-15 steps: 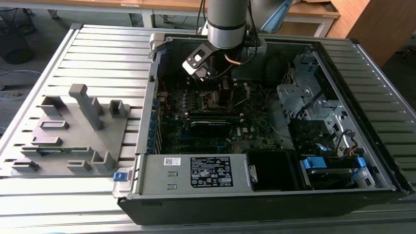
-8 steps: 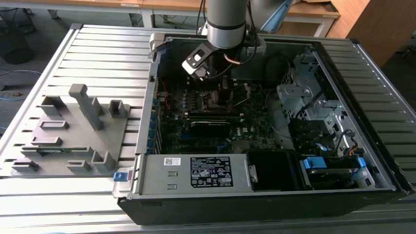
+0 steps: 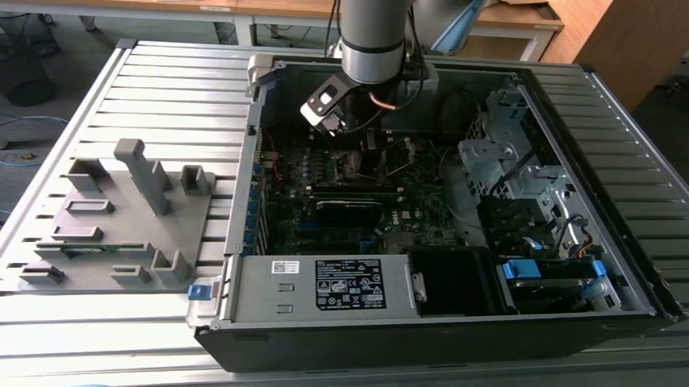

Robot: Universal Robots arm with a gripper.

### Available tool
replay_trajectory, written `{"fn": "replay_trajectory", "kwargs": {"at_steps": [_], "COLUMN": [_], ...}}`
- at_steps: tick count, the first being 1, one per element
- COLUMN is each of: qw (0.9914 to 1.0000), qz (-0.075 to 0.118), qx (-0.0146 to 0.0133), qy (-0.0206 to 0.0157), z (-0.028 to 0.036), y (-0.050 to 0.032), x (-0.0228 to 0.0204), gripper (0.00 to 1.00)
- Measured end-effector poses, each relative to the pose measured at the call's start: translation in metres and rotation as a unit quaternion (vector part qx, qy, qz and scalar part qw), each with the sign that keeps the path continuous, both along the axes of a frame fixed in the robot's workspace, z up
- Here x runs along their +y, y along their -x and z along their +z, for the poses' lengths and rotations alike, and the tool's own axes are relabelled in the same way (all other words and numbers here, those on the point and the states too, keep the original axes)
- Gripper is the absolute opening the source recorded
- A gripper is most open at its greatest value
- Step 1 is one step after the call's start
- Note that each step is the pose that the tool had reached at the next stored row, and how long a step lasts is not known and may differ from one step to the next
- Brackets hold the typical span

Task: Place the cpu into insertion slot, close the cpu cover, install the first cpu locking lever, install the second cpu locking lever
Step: 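Place the cpu into insertion slot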

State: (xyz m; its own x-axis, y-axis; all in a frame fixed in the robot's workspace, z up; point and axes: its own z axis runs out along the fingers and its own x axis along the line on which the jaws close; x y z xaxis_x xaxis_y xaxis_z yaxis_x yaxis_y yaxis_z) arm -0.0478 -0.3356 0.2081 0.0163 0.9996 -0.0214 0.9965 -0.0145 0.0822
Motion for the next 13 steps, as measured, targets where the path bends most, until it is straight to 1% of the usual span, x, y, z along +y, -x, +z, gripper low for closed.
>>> {"fn": "replay_trajectory", "kwargs": {"at_steps": [8,13], "qw": [1.00000,1.00000], "qz": [0.000,0.000], "qx": [0.0000,0.0000], "qy": [0.0000,0.0000], "z": [-0.0040,-0.0046], "y": [0.0008,0.0017], "x": [0.0001,0.0025], "gripper": [0.54,0.54]}}
